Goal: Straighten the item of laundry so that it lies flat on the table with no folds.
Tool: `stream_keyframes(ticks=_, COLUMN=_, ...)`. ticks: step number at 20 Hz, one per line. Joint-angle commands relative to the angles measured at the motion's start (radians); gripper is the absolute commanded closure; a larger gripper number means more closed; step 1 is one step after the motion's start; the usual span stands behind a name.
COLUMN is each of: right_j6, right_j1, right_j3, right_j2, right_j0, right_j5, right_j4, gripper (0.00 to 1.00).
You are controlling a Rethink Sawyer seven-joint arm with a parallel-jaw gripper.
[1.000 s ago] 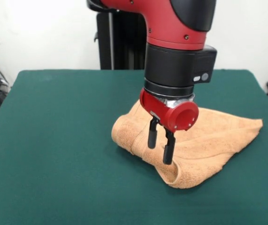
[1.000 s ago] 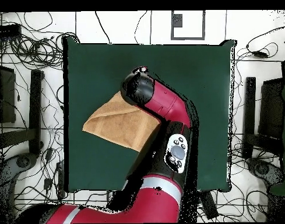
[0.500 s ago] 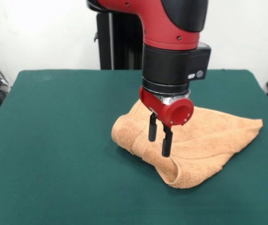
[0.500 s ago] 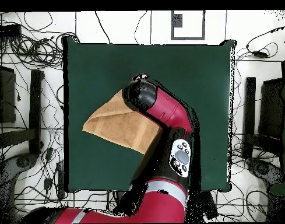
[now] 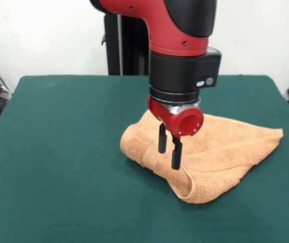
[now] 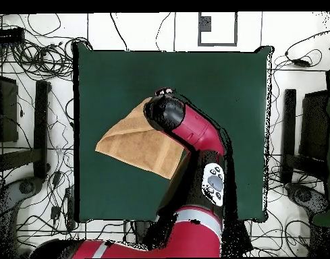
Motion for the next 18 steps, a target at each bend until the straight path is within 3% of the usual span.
stream_keyframes(ticks=1, right_j6=0.089, right_j1=0.041, right_j3=0.093, right_j2=0.146, right_j0=0.008, right_j5=-0.066, right_j4=-0.038, gripper=0.00)
stream_keyframes(ticks=18, right_j6=0.131, right_j1=0.025, right_j3=0.130, right_j2=0.143, right_j0=0.039, right_j5=-0.061, right_j4=-0.018, gripper=0.00)
